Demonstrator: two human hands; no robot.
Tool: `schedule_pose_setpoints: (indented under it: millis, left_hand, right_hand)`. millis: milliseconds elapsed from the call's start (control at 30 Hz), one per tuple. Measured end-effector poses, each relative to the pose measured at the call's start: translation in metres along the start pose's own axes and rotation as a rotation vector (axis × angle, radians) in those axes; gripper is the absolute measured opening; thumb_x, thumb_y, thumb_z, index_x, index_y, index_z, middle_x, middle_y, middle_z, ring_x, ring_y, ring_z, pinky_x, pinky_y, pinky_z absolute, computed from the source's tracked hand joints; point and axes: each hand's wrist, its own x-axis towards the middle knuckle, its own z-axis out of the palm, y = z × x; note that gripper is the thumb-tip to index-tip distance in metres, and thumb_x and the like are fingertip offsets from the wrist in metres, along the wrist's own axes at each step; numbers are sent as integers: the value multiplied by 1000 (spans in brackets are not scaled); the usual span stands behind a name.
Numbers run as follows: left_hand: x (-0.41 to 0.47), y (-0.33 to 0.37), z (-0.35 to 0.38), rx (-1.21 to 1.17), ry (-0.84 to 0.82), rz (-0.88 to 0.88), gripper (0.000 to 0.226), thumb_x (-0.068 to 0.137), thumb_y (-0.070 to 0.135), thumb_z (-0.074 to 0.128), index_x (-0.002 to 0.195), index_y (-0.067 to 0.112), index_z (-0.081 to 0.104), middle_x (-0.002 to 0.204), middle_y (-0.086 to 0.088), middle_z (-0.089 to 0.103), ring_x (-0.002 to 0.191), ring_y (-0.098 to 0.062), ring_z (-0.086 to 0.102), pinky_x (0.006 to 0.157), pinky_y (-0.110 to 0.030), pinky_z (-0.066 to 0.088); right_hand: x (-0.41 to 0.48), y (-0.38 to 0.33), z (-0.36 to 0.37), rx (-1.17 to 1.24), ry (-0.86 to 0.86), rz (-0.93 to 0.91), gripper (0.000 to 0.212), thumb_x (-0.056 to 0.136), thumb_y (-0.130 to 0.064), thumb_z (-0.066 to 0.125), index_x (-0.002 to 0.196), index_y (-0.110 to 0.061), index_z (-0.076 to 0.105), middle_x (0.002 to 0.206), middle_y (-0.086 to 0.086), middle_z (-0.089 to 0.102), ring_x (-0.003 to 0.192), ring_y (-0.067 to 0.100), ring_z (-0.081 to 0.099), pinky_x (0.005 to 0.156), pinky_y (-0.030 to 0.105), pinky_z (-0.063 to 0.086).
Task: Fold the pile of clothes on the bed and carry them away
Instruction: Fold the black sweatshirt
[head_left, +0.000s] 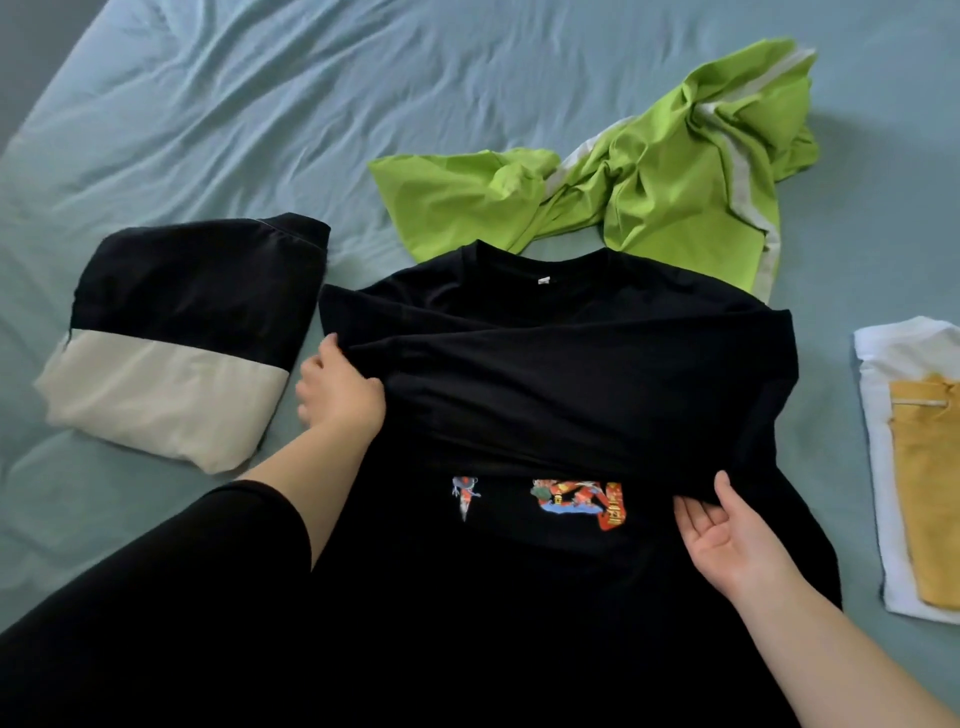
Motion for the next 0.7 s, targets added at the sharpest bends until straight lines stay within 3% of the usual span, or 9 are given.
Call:
schedule_pose_setpoints:
  millis: [67, 167, 333, 433, 533, 700]
  left_hand:
    - [-28, 15, 15, 214, -8, 197, 80, 88, 15, 57, 153, 26, 11, 159, -8, 14, 145, -28, 16, 117, -44, 17]
    - [-86, 48, 54, 307, -161, 550, 79, 90, 19, 52, 154, 30, 7, 163, -5, 0, 149, -24, -6, 119, -44, -1]
    - [-154, 134, 107, 263, -500, 846, 72, 93, 30, 54, 154, 29, 15, 162, 3, 12, 150, -18, 6, 120, -42, 7]
    - [-168, 184, 125, 210, -511, 924, 70, 92, 33, 57, 153, 25, 23, 160, 4, 23, 147, -17, 21, 118, -41, 23]
    - [-179, 230, 143, 165, -514, 885, 67, 92, 39, 58, 151, 24, 30, 155, 4, 35, 141, -22, 31, 112, -44, 32]
    - [-178, 278, 172, 290, -334, 768, 45, 88, 54, 57, 129, 34, 57, 132, -1, 56, 127, -31, 42, 101, -43, 40]
  right_hand:
    - [0, 2, -2, 4, -24, 5, 22, 93, -27, 60, 108, -12, 61, 109, 7, 69, 104, 20, 63, 78, 37, 52]
    - [0, 1, -6, 23, -61, 9, 30, 92, -26, 62, 118, -13, 60, 109, 8, 71, 102, 20, 66, 75, 33, 54]
    - [-8, -7, -8, 116, -132, 111, 45, 83, -28, 72, 120, -7, 59, 118, 16, 65, 106, 25, 64, 83, 34, 52]
    - [-17, -16, -17, 245, -175, 135, 52, 74, -32, 75, 120, -14, 59, 120, 8, 62, 112, 23, 56, 85, 37, 50]
    - [-18, -29, -36, 389, -143, 132, 52, 85, -31, 68, 132, -15, 52, 123, 4, 55, 128, 23, 47, 92, 37, 47]
    - [-15, -39, -57, 343, -193, 173, 29, 92, -34, 59, 117, -19, 61, 120, 2, 62, 104, 19, 63, 91, 36, 48]
